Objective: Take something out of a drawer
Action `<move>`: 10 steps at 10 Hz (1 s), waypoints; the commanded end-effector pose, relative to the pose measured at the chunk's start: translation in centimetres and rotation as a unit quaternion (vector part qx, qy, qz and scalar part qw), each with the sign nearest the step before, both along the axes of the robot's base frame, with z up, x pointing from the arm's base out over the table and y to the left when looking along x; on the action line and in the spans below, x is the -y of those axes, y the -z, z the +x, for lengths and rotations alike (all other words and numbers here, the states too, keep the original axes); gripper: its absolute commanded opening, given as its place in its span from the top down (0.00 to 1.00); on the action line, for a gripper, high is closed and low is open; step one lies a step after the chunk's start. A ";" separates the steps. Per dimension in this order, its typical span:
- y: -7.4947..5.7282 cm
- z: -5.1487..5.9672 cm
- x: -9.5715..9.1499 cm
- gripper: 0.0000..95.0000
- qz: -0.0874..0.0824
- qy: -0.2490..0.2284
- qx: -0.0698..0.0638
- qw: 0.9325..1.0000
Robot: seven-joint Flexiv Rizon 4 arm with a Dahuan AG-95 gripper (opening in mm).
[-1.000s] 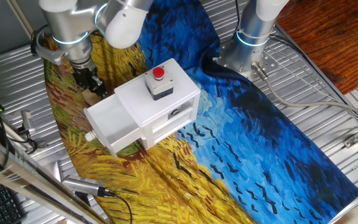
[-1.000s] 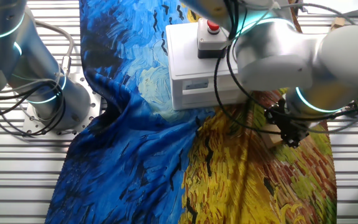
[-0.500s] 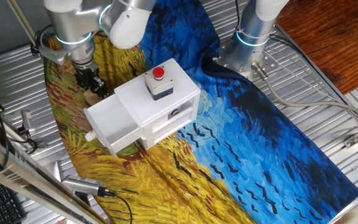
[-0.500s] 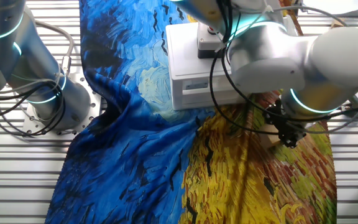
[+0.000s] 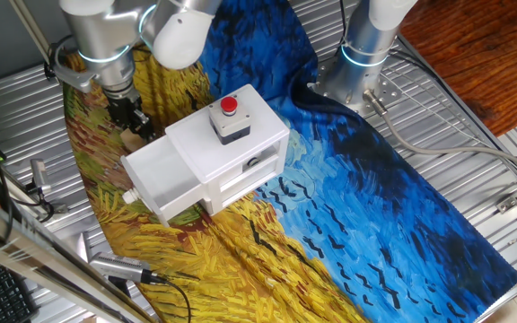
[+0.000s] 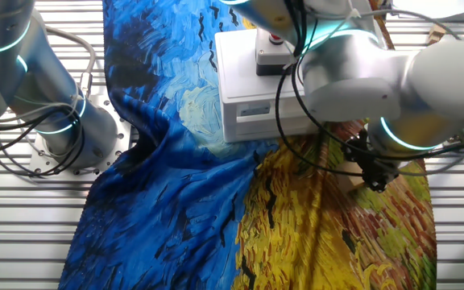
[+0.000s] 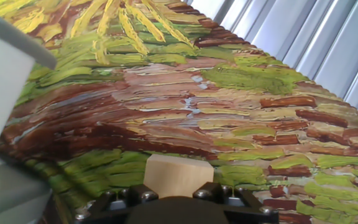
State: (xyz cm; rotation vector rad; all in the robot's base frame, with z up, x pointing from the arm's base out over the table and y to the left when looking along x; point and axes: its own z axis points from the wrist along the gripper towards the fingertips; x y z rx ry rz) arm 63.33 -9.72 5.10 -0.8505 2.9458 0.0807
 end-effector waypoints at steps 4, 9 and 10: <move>-1.1 -0.1 -0.1 0.20 -0.001 0.001 0.001 1.000; -6.4 -1.1 -1.2 1.00 -0.022 0.000 -0.009 1.000; -6.6 -1.2 -1.2 1.00 -0.019 0.001 -0.012 1.000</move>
